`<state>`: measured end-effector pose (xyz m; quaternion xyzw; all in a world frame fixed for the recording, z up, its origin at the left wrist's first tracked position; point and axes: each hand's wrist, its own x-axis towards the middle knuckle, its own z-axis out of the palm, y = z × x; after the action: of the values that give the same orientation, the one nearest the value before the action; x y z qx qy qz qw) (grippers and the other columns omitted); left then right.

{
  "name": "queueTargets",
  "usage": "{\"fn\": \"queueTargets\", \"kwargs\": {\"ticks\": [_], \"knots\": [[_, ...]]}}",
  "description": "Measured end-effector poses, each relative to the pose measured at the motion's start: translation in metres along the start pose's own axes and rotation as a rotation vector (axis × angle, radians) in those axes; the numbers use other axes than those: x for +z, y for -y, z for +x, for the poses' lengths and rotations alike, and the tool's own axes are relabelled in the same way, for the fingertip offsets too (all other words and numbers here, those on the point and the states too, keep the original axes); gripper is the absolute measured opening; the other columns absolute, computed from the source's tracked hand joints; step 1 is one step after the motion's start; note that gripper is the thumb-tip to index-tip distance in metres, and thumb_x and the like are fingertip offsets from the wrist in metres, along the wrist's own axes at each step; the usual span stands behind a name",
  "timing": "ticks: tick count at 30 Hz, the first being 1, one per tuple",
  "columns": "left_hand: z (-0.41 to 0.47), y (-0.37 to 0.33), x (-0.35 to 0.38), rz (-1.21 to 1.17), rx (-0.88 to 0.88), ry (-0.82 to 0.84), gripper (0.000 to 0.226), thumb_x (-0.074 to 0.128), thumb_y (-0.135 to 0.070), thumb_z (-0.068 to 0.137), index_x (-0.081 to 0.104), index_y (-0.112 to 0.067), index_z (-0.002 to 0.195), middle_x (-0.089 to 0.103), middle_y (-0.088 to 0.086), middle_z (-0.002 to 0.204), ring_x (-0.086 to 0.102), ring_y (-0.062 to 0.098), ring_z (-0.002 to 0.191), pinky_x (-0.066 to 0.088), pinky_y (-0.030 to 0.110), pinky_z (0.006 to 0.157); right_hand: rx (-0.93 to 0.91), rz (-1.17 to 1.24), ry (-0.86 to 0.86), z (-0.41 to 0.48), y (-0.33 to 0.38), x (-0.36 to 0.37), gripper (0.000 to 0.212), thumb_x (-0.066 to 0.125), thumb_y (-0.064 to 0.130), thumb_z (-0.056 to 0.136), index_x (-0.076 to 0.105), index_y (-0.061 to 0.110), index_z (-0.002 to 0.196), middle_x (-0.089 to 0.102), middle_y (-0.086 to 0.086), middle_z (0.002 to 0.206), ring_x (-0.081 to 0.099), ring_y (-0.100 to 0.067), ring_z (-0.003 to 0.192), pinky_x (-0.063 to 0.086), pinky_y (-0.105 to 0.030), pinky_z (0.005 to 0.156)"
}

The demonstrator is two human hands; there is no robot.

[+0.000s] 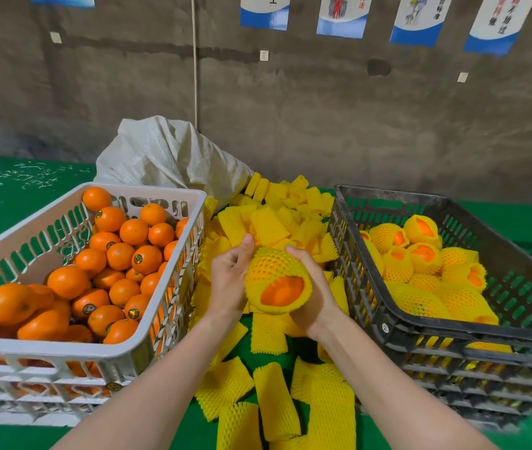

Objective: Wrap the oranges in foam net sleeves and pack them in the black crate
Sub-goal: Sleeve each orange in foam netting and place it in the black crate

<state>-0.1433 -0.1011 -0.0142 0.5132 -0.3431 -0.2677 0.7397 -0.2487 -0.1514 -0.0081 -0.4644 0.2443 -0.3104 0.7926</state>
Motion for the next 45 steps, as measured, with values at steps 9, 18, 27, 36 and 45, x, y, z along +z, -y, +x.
{"fn": "queueTargets", "kwargs": {"ticks": [9, 18, 27, 36, 45], "knots": [[-0.002, -0.005, -0.005, -0.281, -0.880, 0.299, 0.067, 0.046, -0.071, 0.079, 0.060, -0.018, 0.118, 0.070, 0.020, 0.104, 0.068, 0.040, 0.091, 0.057, 0.050, 0.074, -0.257, -0.474, -0.122, -0.005, 0.006, -0.008, 0.038, 0.045, 0.030, 0.094, 0.040, -0.002, 0.115, 0.058, 0.005, 0.104, 0.048, 0.026, 0.084, 0.047, -0.018, 0.064], [0.003, -0.006, -0.007, -0.285, -0.788, 0.419, 0.052, 0.066, -0.049, 0.068, 0.067, -0.016, 0.108, 0.073, 0.014, 0.095, 0.072, 0.028, 0.078, 0.058, 0.036, 0.060, -0.367, -0.675, -0.112, -0.002, 0.004, -0.013, 0.046, 0.036, 0.034, 0.082, 0.047, 0.000, 0.110, 0.050, 0.003, 0.095, 0.046, -0.003, 0.086, 0.036, -0.025, 0.082], [0.003, -0.005, 0.000, -0.033, -0.571, 0.206, 0.047, 0.062, -0.037, 0.088, 0.055, -0.015, 0.129, 0.064, 0.012, 0.121, 0.062, 0.027, 0.109, 0.049, 0.045, 0.095, -0.490, -0.862, -0.011, -0.019, -0.006, -0.015, 0.051, 0.057, 0.047, 0.083, 0.036, 0.039, 0.129, 0.040, 0.012, 0.137, 0.036, 0.000, 0.128, 0.033, -0.016, 0.101], [0.002, -0.010, 0.025, -0.227, -0.508, 0.108, 0.058, 0.049, -0.036, 0.095, 0.032, -0.018, 0.147, 0.046, 0.008, 0.142, 0.049, 0.023, 0.125, 0.043, 0.039, 0.102, -0.475, -0.966, 0.019, -0.015, 0.018, -0.013, 0.074, 0.079, 0.029, 0.073, 0.042, 0.030, 0.137, 0.034, 0.000, 0.147, 0.021, -0.010, 0.141, 0.026, -0.036, 0.114], [0.008, -0.006, 0.043, -0.331, -0.607, -0.149, 0.044, 0.052, -0.037, 0.096, 0.047, -0.022, 0.136, 0.057, 0.010, 0.125, 0.058, 0.027, 0.111, 0.051, 0.044, 0.085, -0.556, -0.977, -0.069, -0.023, 0.017, -0.026, 0.072, 0.072, 0.038, 0.077, 0.033, 0.039, 0.138, 0.027, 0.003, 0.148, 0.021, -0.007, 0.137, 0.026, -0.025, 0.107]]}}
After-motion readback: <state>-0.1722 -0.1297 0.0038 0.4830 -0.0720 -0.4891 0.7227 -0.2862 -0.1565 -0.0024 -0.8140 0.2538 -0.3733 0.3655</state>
